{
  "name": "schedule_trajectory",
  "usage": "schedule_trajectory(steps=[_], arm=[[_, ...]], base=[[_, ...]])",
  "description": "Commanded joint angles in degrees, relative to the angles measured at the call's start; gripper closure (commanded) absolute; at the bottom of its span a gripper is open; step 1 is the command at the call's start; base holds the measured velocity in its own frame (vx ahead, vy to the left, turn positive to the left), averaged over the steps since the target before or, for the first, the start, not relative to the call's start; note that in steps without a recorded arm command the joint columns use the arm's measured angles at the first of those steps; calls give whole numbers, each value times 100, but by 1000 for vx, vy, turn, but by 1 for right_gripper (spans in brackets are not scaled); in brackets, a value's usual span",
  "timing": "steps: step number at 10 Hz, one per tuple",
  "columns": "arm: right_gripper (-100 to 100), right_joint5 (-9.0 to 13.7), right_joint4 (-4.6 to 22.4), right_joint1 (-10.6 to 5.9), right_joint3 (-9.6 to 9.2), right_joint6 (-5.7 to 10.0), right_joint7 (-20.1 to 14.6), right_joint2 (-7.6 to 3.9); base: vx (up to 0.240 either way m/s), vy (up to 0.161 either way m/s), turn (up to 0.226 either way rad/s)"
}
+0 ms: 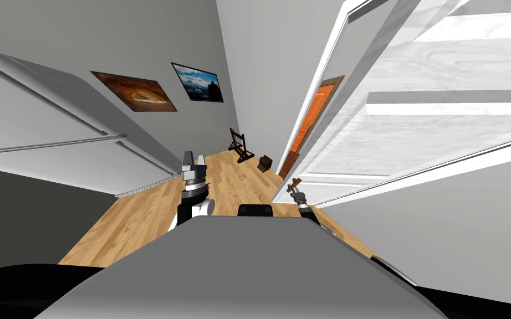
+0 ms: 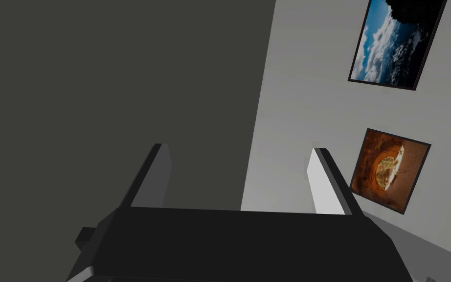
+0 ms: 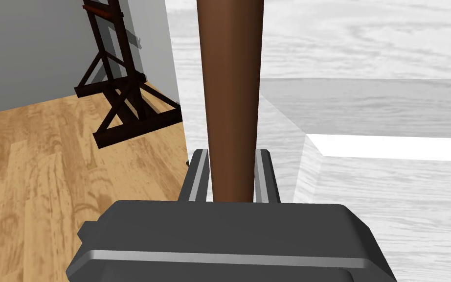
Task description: Pull the door open
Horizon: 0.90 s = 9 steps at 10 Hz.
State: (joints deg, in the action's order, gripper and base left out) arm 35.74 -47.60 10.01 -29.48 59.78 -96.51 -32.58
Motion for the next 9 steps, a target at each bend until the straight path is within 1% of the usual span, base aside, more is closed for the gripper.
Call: schedule_trajectory(steps=[1,2,4,7,9], arm=[[100,0,0,0,0,0,0,0],[100,-33,46,32,-57,87,-70,-39],[100,-72,115,59,-117,215,-163,-93],[100,-137,231,103,-219,431,-319,-183],[100,-172,292,127,-273,546,-401,-231]], base=[[-85,-17,16],[-115,-55,99],[-210,-62,186],[-205,-57,138],[-202,-70,126]])
